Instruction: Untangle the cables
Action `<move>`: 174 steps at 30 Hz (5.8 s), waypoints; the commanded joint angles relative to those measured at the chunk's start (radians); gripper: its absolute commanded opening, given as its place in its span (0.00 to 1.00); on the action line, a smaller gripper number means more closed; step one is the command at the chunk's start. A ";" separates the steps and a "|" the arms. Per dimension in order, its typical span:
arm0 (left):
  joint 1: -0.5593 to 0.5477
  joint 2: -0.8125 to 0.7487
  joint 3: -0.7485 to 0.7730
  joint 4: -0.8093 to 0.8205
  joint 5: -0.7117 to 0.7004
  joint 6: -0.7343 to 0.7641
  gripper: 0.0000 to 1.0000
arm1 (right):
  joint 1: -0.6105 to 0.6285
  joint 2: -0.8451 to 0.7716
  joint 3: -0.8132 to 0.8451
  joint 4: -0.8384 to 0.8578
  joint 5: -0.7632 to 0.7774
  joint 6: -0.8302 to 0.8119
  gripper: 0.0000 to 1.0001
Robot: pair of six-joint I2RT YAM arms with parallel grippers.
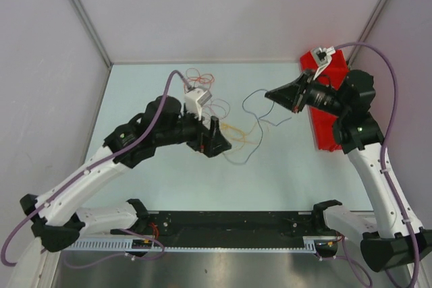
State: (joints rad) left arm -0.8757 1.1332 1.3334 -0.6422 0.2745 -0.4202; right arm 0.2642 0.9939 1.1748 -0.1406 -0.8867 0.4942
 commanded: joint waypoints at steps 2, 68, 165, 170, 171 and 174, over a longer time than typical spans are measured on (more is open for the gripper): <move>0.032 -0.194 -0.170 -0.160 -0.345 -0.008 1.00 | -0.118 0.083 0.156 -0.050 0.150 -0.017 0.00; 0.032 -0.490 -0.530 -0.070 -0.554 -0.009 1.00 | -0.563 0.249 0.143 -0.476 1.141 -0.023 0.00; 0.047 0.893 0.156 0.211 -0.676 -0.200 0.53 | -0.077 0.012 -0.092 -0.502 0.908 -0.029 0.83; 0.061 0.930 0.182 0.202 -0.676 -0.207 0.43 | -0.083 0.006 -0.102 -0.505 0.907 -0.036 0.83; 0.063 0.936 0.182 0.205 -0.685 -0.203 0.37 | -0.083 0.005 -0.103 -0.505 0.908 -0.036 0.83; 0.070 0.945 0.193 0.184 -0.701 -0.213 0.31 | -0.088 -0.001 -0.103 -0.507 0.904 -0.039 0.83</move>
State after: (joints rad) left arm -0.8185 2.0682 1.4719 -0.4431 -0.3836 -0.6090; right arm 0.1837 1.0248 1.0729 -0.6468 0.0315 0.4736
